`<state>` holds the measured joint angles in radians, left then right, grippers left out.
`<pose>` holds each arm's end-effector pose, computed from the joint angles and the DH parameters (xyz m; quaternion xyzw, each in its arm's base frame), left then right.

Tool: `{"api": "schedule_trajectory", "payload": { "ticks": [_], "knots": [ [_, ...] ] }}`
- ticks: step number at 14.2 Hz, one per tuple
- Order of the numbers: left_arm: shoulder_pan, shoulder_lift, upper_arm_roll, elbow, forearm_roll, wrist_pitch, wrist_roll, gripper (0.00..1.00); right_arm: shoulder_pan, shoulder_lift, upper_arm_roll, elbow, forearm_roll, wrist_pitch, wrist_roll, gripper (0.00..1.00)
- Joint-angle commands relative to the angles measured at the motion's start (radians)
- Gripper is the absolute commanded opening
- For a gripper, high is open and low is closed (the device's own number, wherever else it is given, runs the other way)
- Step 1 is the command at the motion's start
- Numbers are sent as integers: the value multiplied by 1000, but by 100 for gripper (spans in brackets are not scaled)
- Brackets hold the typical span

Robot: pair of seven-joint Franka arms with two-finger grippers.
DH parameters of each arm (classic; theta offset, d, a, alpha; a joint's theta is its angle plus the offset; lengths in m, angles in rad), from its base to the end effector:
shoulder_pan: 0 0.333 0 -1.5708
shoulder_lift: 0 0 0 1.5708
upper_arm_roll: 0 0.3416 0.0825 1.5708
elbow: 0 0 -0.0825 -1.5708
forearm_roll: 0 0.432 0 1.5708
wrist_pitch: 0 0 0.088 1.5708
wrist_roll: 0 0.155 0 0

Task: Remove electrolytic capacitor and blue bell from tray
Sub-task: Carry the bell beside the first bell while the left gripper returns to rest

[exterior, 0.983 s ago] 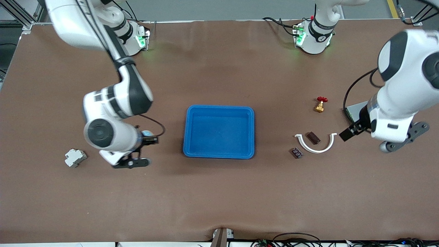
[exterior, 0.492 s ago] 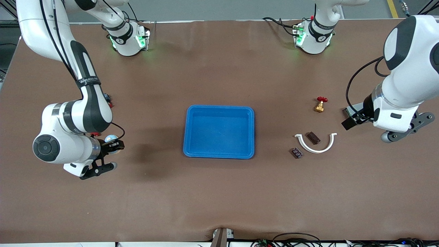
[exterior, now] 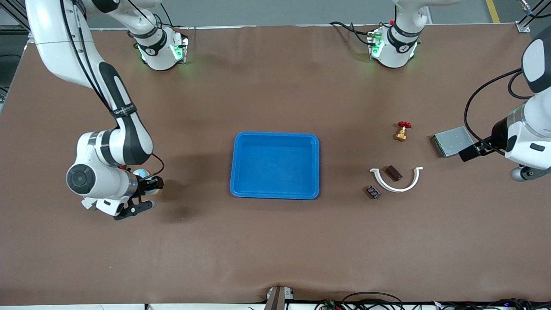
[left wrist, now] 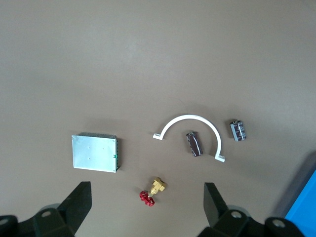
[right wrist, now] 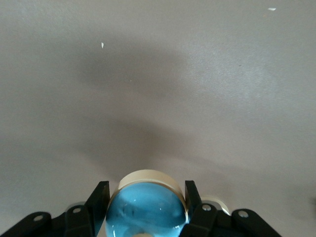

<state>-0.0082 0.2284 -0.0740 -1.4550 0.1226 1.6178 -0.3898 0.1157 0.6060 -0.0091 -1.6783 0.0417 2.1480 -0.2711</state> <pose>0.6735 -0.0325 0.5212 -0.9869 -0.1488 0.0192 0.0588 0.7047 0.0792 0.1810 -0.9820 -0.1756 0.0667 0.0196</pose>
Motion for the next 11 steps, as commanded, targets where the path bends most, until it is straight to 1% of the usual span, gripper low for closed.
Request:
{"api": "schedule_trajectory", "payload": {
  "ticks": [1, 3, 5, 6, 7, 11],
  "knots": [
    [14, -4, -3, 22, 2, -22, 127, 100, -10, -52, 14, -115, 15, 82, -10, 0],
    [33, -4, -1, 22, -38, -22, 164, 100, -5, -51, 14, -144, 35, 125, -10, 0],
    [53, -11, -4, 21, -73, -22, 151, 100, -1, -46, 15, -156, 44, 142, -10, 0],
    [86, -23, -18, 15, -87, -22, 158, 100, 1, -43, 15, -156, 44, 142, -10, 0],
    [94, -47, -18, 5, -118, -19, 167, 100, 1, -42, 15, -158, 46, 142, -8, 0],
    [90, -139, -30, -88, -121, 17, 186, 100, 13, -34, 15, -158, 46, 147, 0, 0]
  ]
}}
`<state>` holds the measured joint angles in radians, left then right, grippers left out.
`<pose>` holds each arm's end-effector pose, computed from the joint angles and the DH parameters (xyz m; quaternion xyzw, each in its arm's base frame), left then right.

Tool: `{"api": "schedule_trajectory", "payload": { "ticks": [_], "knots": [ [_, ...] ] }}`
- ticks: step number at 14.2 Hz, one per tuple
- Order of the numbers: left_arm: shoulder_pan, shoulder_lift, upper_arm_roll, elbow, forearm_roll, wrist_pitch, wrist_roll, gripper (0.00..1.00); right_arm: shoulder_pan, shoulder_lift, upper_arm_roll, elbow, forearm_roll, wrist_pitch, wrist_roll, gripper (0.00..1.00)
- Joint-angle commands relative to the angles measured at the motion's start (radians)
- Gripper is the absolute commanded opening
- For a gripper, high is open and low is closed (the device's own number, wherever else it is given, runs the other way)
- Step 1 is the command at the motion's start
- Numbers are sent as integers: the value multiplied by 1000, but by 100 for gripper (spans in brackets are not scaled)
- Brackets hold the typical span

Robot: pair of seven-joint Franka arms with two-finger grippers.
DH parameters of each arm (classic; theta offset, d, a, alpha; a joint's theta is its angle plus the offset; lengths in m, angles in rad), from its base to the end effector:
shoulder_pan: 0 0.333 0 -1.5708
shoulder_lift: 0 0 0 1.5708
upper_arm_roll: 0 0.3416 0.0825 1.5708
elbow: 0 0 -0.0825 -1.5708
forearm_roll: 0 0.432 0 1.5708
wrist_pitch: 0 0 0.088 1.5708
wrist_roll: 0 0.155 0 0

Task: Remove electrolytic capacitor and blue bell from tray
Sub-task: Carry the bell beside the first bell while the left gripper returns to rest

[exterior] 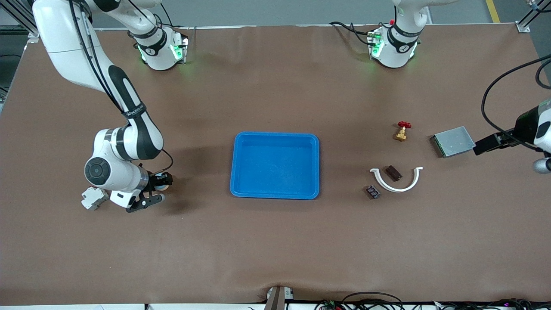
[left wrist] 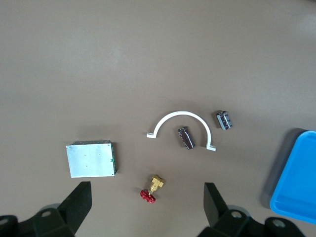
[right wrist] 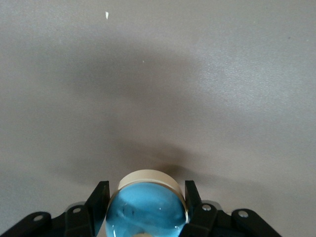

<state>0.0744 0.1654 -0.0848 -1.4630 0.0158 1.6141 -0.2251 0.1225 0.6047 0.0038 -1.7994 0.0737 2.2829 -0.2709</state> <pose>0.6593 -0.0006 0.5580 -0.9942 -0.1073 0.0067 0.0017 0.6764 0.0903 0.1385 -0.9830 -0.1713 0.0584 0.0318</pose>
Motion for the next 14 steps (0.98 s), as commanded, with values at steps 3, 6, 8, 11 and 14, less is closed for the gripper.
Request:
{"api": "schedule_trajectory", "payload": {
  "ticks": [3, 6, 8, 11, 14],
  "knots": [
    [10, -111, -24, -102, -19, 46, 94, 100, 14, -25, 1, -35, 14, 14, 1, 1],
    [13, -191, -15, -172, -20, 44, 101, 100, 22, -16, 1, -34, 12, 17, -2, 1],
    [2, -210, -16, -192, -33, 52, 99, 100, 23, -5, -1, -34, 11, 32, -5, 1],
    [-15, -222, -10, -194, -27, 50, 101, 100, 22, 4, -1, -34, 9, 49, -13, 1],
    [-56, -265, 5, -223, -25, 36, 69, 100, 22, 6, -1, -34, 6, 52, -13, 3]
  ]
}}
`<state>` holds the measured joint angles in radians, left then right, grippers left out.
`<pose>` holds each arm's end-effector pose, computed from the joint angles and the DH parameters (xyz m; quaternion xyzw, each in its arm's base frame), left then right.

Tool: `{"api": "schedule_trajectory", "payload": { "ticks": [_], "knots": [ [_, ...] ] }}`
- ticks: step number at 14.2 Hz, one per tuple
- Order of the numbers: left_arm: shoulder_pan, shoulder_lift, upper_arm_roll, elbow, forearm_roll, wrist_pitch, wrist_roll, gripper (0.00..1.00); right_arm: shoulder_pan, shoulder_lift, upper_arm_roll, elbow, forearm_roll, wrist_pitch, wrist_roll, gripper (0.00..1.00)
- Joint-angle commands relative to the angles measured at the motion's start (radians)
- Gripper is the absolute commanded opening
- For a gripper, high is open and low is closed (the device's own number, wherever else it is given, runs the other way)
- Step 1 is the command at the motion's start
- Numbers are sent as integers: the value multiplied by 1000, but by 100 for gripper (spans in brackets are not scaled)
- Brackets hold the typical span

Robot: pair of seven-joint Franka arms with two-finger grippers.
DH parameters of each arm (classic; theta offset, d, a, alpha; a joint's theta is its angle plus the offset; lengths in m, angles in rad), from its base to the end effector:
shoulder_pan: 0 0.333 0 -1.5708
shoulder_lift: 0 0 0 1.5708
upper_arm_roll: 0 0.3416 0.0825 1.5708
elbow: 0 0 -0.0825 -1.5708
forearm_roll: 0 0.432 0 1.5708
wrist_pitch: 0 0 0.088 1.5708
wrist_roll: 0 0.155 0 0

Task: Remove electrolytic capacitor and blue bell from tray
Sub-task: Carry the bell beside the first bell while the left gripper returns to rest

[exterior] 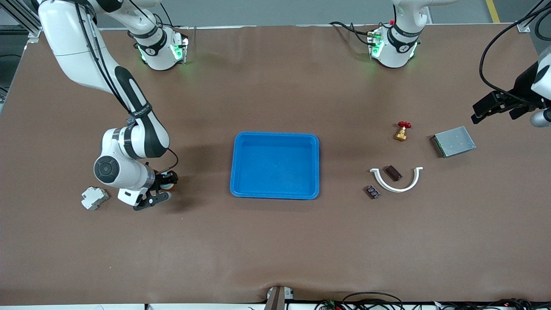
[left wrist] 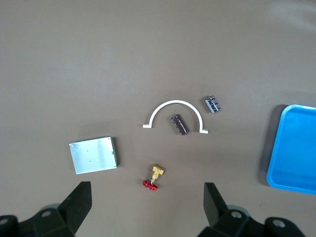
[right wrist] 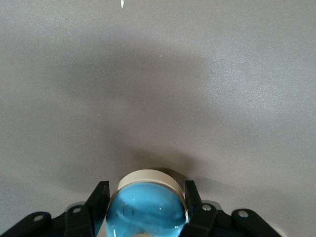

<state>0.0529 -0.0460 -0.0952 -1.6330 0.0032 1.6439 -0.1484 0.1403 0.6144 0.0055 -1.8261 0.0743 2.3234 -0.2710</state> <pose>0.5962 -0.0259 0.6037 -0.9982 -0.0529 -0.0286 0.0011 0.6677 0.1020 0.1236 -0.9816 -0.1796 0.0567 0.0308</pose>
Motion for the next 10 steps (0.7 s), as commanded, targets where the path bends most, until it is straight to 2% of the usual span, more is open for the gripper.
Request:
{"api": "schedule_trajectory", "payload": {
  "ticks": [1, 2, 3, 4, 10],
  "knots": [
    [-34, -55, 14, -53, -12, -7, -14, 100, 2, -2, -2, -7, 5, 11, -11, 9],
    [-27, -55, 14, -53, -12, -22, -10, 100, 4, -2, -2, -5, 5, 11, -11, 30],
    [-19, -52, 18, -48, -14, -35, 9, 100, 4, -2, -2, -4, 5, 10, -11, 69],
    [-10, -48, 17, -41, -12, -44, 10, 100, 2, -2, -2, -2, 5, 7, -10, 100],
    [-11, -44, 17, -38, -8, -45, 7, 100, 7, -25, -2, 17, 7, -36, 6, 100]
  ]
}}
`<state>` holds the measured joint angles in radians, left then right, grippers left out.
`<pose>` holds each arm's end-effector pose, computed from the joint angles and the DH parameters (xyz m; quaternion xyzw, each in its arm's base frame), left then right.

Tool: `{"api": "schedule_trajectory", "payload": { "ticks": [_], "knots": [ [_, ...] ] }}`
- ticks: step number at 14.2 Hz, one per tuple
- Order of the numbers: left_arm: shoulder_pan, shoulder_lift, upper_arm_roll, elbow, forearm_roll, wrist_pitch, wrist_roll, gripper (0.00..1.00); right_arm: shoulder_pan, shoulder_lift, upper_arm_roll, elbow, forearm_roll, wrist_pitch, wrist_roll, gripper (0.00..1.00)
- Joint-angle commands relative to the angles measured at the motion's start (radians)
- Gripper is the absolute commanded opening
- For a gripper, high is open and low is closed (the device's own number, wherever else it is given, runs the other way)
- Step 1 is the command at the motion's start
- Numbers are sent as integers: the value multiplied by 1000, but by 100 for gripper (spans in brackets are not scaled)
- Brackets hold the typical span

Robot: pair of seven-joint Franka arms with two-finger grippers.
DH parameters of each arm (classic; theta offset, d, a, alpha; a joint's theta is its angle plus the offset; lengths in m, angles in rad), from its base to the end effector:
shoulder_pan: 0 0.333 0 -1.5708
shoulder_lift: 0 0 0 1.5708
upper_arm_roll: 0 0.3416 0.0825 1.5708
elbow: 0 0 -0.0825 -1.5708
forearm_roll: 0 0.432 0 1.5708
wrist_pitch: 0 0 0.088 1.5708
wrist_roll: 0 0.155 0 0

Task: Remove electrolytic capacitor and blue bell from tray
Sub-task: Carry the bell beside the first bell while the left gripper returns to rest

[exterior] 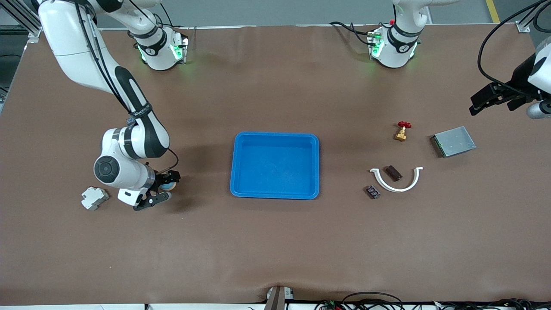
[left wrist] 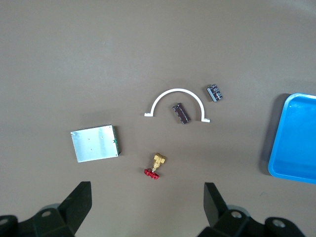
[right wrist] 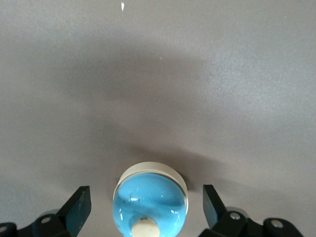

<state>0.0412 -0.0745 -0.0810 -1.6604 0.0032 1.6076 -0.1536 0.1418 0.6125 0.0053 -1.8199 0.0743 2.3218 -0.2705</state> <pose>0.5810 -0.0241 0.6026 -0.9983 -0.0569 -0.0111 0.0036 0.6704 0.1033 0.1273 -0.9817 -0.1802 0.0535 0.0306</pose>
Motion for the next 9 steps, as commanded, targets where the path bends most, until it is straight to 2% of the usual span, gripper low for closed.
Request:
{"api": "schedule_trajectory", "payload": {
  "ticks": [1, 4, 9],
  "knots": [
    [2, -16, 3, -10, -8, -9, 14, 100, 6, -34, -2, 36, 8, -91, 8, 100],
    [-1, -15, -5, -10, -6, -9, 8, 100, 13, -80, -2, 109, 10, -292, 123, 100],
    [2, -13, -2, -10, -5, -9, 12, 100, 38, -230, -2, 108, 4, -488, 264, 100]
  ]
}}
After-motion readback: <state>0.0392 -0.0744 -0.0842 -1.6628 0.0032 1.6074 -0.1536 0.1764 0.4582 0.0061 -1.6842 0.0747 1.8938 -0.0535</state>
